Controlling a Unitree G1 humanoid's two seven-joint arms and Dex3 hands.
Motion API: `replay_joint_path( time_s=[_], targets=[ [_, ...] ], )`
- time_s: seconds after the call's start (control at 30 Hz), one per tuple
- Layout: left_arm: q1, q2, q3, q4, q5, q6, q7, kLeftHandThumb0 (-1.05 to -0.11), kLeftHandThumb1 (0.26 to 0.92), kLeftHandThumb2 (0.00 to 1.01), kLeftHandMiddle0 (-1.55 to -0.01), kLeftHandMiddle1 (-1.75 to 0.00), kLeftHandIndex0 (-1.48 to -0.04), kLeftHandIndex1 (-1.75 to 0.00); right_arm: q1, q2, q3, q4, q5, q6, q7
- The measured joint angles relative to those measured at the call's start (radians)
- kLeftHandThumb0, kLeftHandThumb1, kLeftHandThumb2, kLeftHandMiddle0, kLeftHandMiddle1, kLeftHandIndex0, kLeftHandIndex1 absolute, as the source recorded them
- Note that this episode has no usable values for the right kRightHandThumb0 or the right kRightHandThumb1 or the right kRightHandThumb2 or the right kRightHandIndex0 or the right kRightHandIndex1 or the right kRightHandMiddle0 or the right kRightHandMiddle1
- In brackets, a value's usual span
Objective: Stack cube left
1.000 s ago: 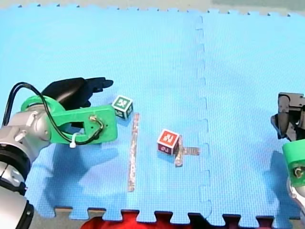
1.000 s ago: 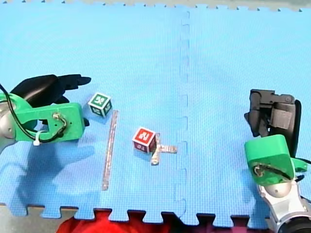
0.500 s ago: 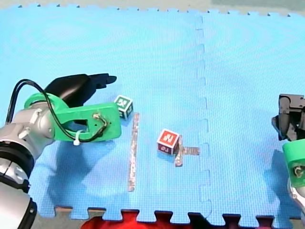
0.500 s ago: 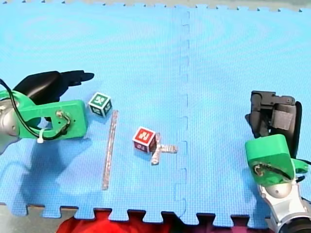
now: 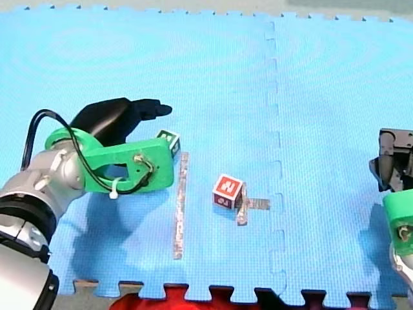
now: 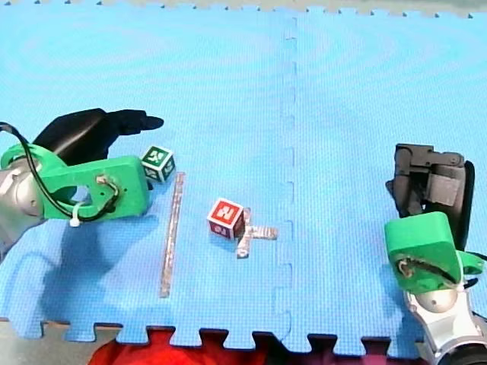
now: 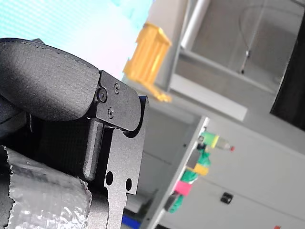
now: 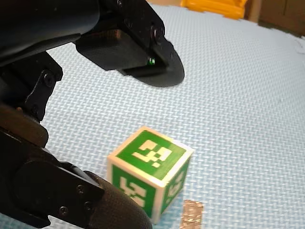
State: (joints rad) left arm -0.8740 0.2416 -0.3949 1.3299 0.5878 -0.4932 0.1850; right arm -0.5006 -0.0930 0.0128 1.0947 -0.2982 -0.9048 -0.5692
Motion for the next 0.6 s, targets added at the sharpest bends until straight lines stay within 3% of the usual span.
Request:
replay_joint_path(
  time_s=[0.33, 0.5, 0.6],
  targets=[
    [0.004, -0.01, 0.009, 0.002, -0.02, -0.021, -0.069, -0.582, 0.705, 0.0, -0.85, -1.75, -0.93, -0.1, 0.014, -0.008, -0.008, -0.028, 0.004, 0.0, 0.005],
    [0.003, -0.009, 0.014, 0.002, -0.029, -0.026, -0.09, -0.584, 0.709, 0.0, -0.92, -1.75, -1.07, -0.09, 0.018, -0.015, -0.009, -0.043, -0.004, 0.0, -0.004],
    [-0.001, -0.009, 0.004, 0.001, -0.02, -0.026, -0.089, -0.585, 0.709, 0.0, -0.93, -1.75, -1.08, -0.07, 0.022, -0.017, -0.009, -0.049, -0.005, -0.002, -0.005]
  ],
)
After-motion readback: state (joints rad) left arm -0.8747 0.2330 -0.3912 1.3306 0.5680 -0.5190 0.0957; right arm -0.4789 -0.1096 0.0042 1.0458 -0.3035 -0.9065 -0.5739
